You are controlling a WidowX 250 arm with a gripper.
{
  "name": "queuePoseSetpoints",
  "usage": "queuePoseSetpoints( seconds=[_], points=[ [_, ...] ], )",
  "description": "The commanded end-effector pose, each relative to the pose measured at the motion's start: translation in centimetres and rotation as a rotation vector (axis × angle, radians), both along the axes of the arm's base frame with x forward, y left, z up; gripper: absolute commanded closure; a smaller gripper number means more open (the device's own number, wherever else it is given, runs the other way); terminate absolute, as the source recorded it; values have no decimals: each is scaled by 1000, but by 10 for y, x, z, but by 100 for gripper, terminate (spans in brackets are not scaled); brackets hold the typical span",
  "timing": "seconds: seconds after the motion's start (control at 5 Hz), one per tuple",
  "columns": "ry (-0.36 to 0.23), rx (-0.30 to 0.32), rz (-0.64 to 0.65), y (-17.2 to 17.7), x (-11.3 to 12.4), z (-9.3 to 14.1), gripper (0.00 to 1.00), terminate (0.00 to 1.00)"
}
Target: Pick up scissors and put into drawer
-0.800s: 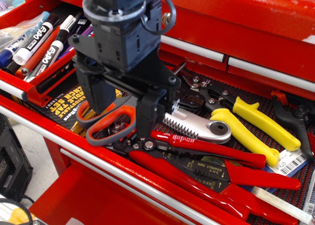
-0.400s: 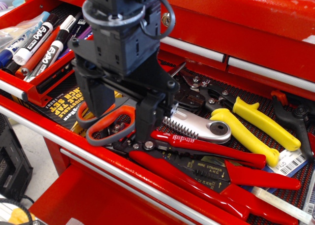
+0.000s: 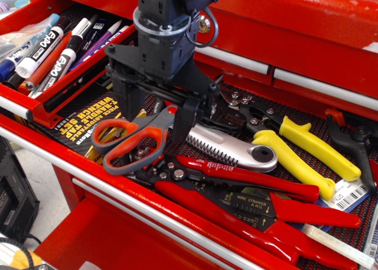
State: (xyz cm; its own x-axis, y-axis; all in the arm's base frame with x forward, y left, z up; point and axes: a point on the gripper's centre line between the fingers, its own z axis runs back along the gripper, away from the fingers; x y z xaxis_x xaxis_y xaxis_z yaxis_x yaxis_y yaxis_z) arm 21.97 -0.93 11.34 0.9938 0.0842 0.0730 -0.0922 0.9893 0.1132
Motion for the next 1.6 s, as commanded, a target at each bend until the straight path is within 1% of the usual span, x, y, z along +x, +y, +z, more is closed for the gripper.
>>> queuePoseSetpoints(
  seconds=[0.0,0.2,0.6,1.0,1.2,1.4],
  points=[
    [-93,54,49,13,34,-9,0,0],
    [-163,80,-54,24,41,-20,0,0],
    [-160,48,-123,30,52,-32,0,0],
    [-156,11,-144,32,55,-42,0,0],
    [-139,-3,-120,31,55,-47,0,0],
    [-105,-8,-102,28,52,-47,100,0]
  ],
)
